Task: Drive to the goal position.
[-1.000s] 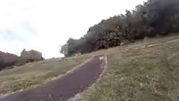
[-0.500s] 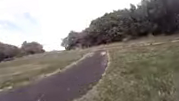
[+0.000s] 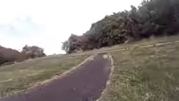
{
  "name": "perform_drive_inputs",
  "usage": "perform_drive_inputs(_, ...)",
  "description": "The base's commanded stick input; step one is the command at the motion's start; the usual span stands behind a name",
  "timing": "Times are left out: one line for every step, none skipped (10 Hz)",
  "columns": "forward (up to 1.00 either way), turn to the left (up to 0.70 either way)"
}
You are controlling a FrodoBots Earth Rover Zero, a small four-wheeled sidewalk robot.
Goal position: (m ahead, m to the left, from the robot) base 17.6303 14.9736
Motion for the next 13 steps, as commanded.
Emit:
perform_drive_inputs(1.0,0.0)
perform_drive_inputs(1.0,0.0)
perform_drive_inputs(1.0,0.0)
perform_drive_inputs(1.0,0.0)
perform_drive_inputs(1.0,0.0)
perform_drive_inputs(1.0,0.0)
perform_drive_inputs(1.0,0.0)
perform_drive_inputs(1.0,0.0)
perform_drive_inputs(1.0,0.0)
perform_drive_inputs(1.0,0.0)
perform_drive_inputs(1.0,0.0)
perform_drive_inputs(1.0,0.0)
perform_drive_inputs(1.0,0.0)
